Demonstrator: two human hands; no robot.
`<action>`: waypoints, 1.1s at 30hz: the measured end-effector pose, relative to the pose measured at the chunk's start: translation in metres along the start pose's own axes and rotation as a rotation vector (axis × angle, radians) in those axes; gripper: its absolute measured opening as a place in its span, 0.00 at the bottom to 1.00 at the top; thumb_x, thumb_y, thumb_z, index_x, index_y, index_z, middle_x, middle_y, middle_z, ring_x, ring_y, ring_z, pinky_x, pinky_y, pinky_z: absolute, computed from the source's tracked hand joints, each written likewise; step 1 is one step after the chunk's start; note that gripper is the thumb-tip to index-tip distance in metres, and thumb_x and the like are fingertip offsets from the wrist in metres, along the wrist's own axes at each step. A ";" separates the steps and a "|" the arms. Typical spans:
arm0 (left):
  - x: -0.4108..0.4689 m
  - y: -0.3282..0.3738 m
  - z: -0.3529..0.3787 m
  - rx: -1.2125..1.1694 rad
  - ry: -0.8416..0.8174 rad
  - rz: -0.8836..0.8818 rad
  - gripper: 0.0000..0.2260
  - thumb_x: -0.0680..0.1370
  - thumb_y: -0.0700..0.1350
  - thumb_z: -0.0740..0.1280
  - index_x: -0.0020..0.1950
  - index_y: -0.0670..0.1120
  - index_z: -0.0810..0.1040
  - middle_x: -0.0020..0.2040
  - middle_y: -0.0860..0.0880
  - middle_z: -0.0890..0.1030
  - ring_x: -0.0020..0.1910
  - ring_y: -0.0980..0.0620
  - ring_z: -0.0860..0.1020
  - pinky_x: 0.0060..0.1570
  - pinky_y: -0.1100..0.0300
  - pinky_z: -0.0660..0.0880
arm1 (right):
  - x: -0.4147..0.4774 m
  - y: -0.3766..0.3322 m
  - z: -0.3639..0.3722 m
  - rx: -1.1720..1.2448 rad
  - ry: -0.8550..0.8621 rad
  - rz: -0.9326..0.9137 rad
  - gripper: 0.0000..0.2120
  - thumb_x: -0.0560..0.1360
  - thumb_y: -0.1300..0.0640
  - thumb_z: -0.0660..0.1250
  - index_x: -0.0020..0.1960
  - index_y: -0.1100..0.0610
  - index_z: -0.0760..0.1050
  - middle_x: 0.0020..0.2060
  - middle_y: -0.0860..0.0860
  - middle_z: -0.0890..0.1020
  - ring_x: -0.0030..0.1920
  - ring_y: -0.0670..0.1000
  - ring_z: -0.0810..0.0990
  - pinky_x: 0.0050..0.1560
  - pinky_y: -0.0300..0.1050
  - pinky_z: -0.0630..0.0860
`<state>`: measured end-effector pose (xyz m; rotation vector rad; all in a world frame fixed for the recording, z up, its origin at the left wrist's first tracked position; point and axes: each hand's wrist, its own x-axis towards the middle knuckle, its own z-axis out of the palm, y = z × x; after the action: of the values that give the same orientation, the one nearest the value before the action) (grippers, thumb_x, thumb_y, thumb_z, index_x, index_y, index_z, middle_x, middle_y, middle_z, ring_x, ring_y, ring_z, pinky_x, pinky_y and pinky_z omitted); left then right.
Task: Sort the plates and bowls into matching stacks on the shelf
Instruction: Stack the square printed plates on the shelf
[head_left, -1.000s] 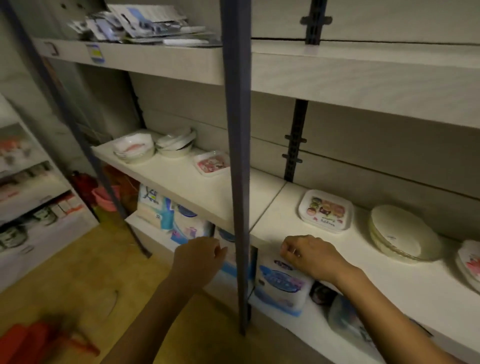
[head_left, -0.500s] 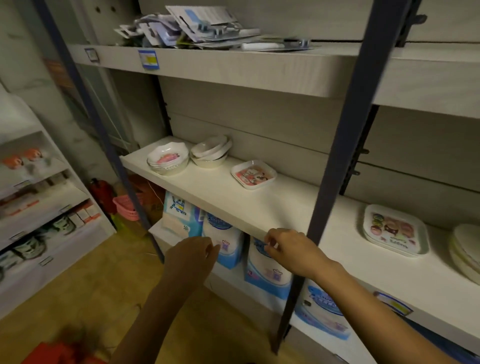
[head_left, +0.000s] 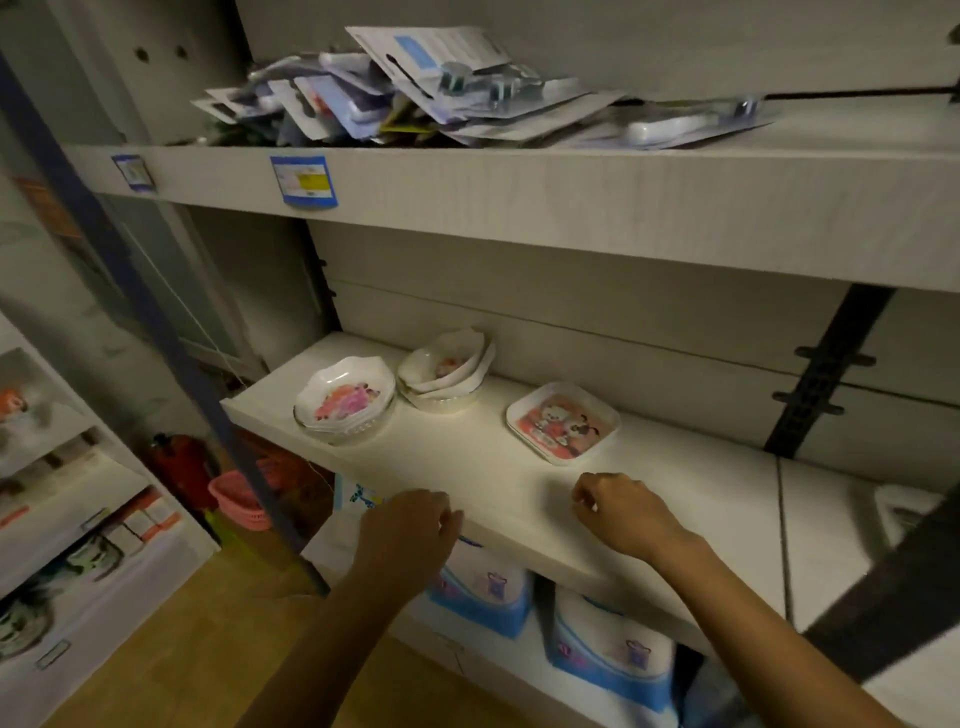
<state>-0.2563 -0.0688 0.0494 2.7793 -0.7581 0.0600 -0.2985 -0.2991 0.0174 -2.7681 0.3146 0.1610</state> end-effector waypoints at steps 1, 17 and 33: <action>0.013 -0.006 -0.001 -0.004 -0.006 0.009 0.14 0.80 0.53 0.55 0.46 0.46 0.75 0.39 0.52 0.72 0.41 0.55 0.72 0.43 0.64 0.69 | 0.010 0.001 0.001 -0.014 0.003 0.033 0.13 0.79 0.50 0.56 0.56 0.56 0.75 0.53 0.54 0.80 0.48 0.53 0.77 0.51 0.46 0.76; 0.157 -0.072 0.013 -0.031 -0.189 0.309 0.13 0.79 0.53 0.56 0.38 0.49 0.70 0.37 0.51 0.73 0.37 0.52 0.71 0.39 0.60 0.65 | 0.119 -0.001 0.013 0.089 -0.046 0.669 0.19 0.79 0.46 0.56 0.56 0.60 0.73 0.43 0.53 0.77 0.47 0.54 0.80 0.50 0.45 0.76; 0.214 -0.079 0.039 -0.051 -0.396 0.471 0.15 0.78 0.52 0.58 0.34 0.46 0.67 0.40 0.43 0.80 0.43 0.44 0.79 0.40 0.55 0.71 | 0.120 -0.001 -0.007 0.503 0.218 0.796 0.19 0.79 0.54 0.56 0.33 0.57 0.76 0.27 0.49 0.78 0.30 0.47 0.77 0.36 0.39 0.71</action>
<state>-0.0328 -0.1194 0.0156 2.5287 -1.4736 -0.4257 -0.1815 -0.3243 0.0059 -2.0292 1.3010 -0.0315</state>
